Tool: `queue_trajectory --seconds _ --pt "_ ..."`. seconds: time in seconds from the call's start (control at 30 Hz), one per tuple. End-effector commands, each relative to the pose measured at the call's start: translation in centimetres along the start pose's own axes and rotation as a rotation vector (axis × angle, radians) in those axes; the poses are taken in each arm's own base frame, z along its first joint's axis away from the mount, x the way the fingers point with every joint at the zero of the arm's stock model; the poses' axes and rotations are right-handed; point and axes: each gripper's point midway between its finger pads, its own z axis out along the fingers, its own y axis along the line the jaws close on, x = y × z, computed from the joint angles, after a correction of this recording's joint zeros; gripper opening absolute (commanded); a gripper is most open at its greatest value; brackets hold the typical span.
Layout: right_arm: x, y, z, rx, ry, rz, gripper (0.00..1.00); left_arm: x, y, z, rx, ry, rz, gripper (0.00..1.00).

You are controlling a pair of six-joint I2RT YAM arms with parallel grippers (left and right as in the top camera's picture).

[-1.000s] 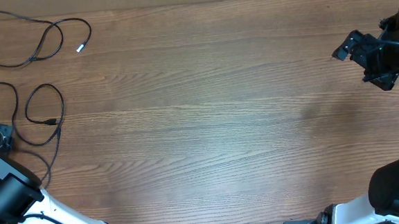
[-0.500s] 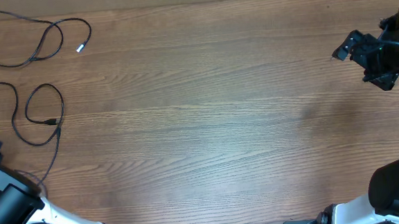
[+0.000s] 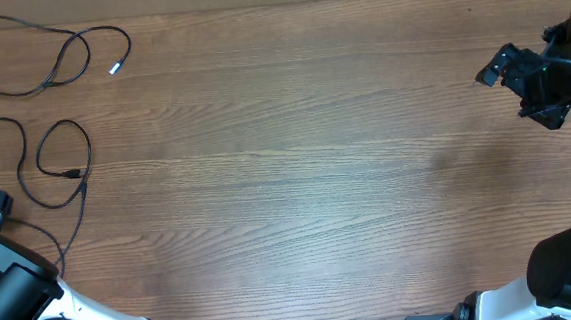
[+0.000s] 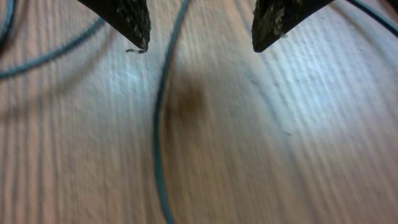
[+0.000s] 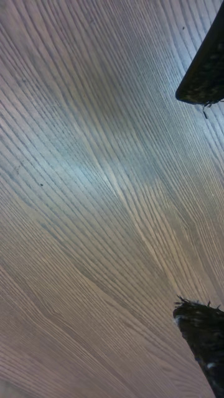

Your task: Untangle cables

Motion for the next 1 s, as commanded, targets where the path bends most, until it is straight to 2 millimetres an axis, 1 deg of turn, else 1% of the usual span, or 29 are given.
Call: queue_trajectory --seconds 0.0,0.1,0.17,0.2,0.23,0.27,0.3,0.33,0.37,0.4,0.43,0.5,0.53,0.6,0.7,0.77,0.87,0.9,0.93,0.97 --pt "-0.1 0.1 0.0 -0.002 -0.002 -0.005 1.0 0.1 -2.4 -1.9 0.116 0.007 0.03 0.52" --pt "-0.1 0.1 0.0 -0.002 -0.002 -0.005 1.0 0.8 -4.4 -3.4 0.242 0.044 0.033 0.44" --pt "-0.1 0.1 0.0 -0.002 -0.003 -0.005 1.0 2.0 -5.7 -4.9 0.342 0.091 0.078 0.46" --pt "-0.1 0.1 0.0 -0.002 -0.002 -0.005 1.0 2.9 -6.4 -5.7 0.397 0.121 0.135 0.46" --pt "-0.1 0.1 0.0 -0.002 -0.002 -0.005 1.0 3.8 -6.8 -6.2 0.437 0.144 0.197 0.45" --pt "-0.1 0.1 0.0 -0.002 -0.003 -0.005 1.0 4.4 -6.9 -6.3 0.446 0.161 0.234 0.45" --pt "-0.1 0.1 0.0 -0.002 -0.002 -0.005 1.0 5.6 -6.5 -6.2 0.421 0.192 0.294 0.45" --pt "-0.1 0.1 0.0 -0.002 -0.002 -0.005 1.0 6.3 -6.2 -5.9 0.401 0.208 0.332 0.45" --pt "-0.1 0.1 0.0 -0.002 -0.003 -0.005 1.0 6.9 -6.0 -5.7 0.382 0.221 0.355 0.45" --pt "-0.1 0.1 0.0 -0.002 -0.003 -0.005 1.0 7.6 -5.9 -5.3 0.362 0.237 0.367 0.49" --pt "-0.1 0.1 0.0 -0.002 -0.002 -0.005 1.0 8.3 -5.9 -5.0 0.353 0.255 0.376 0.5" --pt "-0.1 0.1 0.0 -0.002 -0.002 -0.005 1.0 10.0 -6.0 -4.4 0.345 0.29 0.421 0.49" --pt "-0.1 0.1 0.0 -0.002 -0.002 -0.005 1.0 11.0 -5.8 -3.9 0.328 0.306 0.457 0.5" --pt "-0.1 0.1 0.0 -0.002 -0.002 -0.005 1.0 12.2 -5.1 -2.8 0.263 0.32 0.485 0.5" --pt "-0.1 0.1 0.0 -0.002 -0.002 -0.005 1.0 13.7 -4.2 -1.2 0.174 0.32 0.533 0.52" --pt "-0.1 0.1 0.0 -0.002 -0.002 -0.006 1.0 14.3 -4.0 -0.5 0.149 0.316 0.553 0.52" --pt "-0.1 0.1 0.0 -0.002 -0.002 -0.005 1.0 14.2 -4.0 -0.1 0.137 0.299 0.561 0.51" --pt "-0.1 0.1 0.0 -0.002 -0.003 -0.005 1.0 13.9 -4.0 -0.1 0.13 0.289 0.563 0.51" --pt "-0.1 0.1 0.0 -0.002 -0.002 -0.005 1.0 12.8 -3.9 0.3 0.1 0.236 0.568 0.52" --pt "-0.1 0.1 0.0 -0.002 -0.002 -0.005 1.0 12.2 -3.9 0.4 0.085 0.212 0.57 0.54"
